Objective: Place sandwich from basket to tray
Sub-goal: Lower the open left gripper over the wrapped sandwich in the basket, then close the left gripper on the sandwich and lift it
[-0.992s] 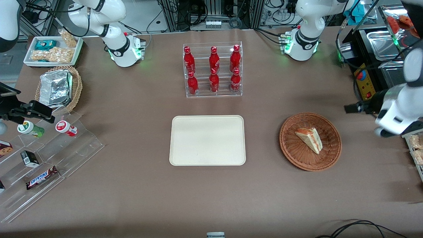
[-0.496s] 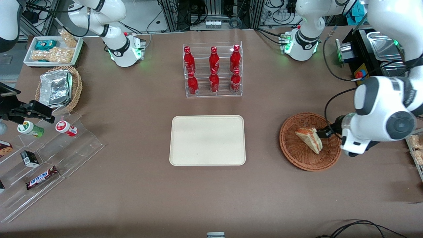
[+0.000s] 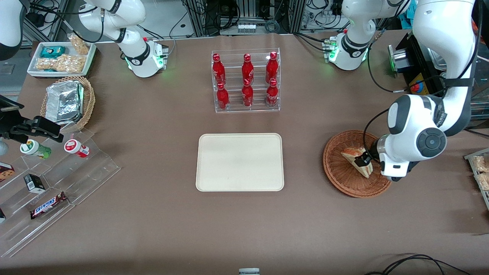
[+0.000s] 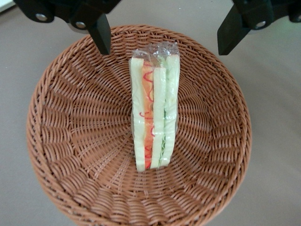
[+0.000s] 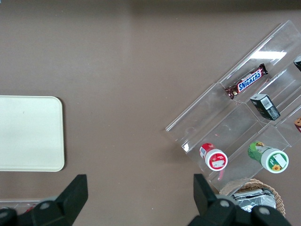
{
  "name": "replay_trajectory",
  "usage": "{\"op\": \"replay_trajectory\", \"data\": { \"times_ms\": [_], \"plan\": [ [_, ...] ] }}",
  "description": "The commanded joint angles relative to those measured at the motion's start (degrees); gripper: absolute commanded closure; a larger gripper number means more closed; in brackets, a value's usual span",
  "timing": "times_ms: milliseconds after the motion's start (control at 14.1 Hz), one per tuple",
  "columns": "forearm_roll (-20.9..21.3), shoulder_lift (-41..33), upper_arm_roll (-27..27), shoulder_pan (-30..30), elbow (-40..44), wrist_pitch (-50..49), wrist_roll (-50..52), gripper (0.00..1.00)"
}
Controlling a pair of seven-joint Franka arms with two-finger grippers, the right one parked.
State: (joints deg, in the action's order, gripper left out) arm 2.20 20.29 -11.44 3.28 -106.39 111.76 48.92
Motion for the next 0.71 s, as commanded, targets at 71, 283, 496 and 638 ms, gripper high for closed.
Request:
{"op": "replay_trajectory", "data": {
  "times_ms": [71, 283, 496, 638],
  "plan": [
    [-0.4, -0.9, 0.3, -0.7, -3.3, 5.1, 3.6, 0.0],
    [-0.3, 0.5, 0.4, -0.6, -3.3, 5.8, 4.6, 0.0],
    [-0.3, 0.8, 0.5, -0.2, -3.6, 5.8, 4.7, 0.0],
    [-0.4, 1.0, 0.6, 0.9, -4.3, 6.6, 4.7, 0.0]
  ]
}}
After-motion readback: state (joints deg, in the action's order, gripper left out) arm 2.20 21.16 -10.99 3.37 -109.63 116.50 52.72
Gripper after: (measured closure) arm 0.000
